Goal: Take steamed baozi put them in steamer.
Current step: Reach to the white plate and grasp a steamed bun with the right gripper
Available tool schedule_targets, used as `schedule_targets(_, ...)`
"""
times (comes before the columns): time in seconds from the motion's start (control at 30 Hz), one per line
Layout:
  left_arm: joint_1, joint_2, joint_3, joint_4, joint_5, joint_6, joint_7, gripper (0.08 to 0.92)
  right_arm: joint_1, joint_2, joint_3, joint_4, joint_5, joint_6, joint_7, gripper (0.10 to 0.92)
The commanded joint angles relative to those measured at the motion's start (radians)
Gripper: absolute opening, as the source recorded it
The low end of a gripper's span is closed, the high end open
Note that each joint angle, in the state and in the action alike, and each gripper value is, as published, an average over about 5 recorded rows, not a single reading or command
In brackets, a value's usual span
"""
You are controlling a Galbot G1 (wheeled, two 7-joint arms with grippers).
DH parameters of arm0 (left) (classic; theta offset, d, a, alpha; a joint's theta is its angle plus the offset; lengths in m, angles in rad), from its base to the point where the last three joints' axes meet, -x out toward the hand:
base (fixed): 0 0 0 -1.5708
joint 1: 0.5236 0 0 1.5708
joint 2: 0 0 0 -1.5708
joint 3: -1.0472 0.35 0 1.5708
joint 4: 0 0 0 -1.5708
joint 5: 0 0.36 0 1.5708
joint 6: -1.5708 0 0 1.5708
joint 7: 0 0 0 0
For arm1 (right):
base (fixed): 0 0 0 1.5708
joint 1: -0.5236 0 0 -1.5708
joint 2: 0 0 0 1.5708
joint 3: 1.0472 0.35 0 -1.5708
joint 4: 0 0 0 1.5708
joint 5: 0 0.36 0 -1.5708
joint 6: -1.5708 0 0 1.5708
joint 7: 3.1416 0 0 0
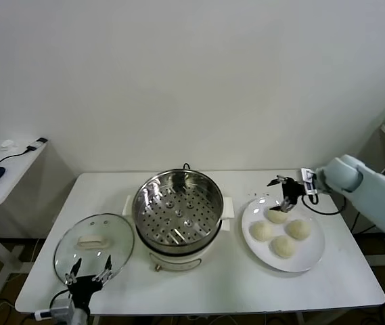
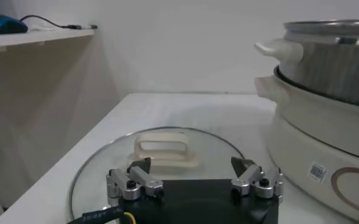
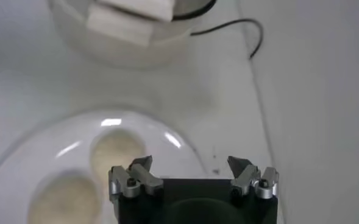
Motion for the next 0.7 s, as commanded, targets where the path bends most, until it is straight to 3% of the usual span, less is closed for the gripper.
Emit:
schedule_targets(0.03,0.005,0.003,-0.001,0.012,0.005,-0.011,0.001,0.823,0.16,0.11,-0.262,-0.205,-0.026,0.04,-0.148,0.823)
schedule_targets(0.7,0.029,0.002,0.005,0.038,0.013,-0.033,0.002,0.823,-0.057,0.287,-0.088,-0.399,-0.086,-0.049,-0.051,0.823)
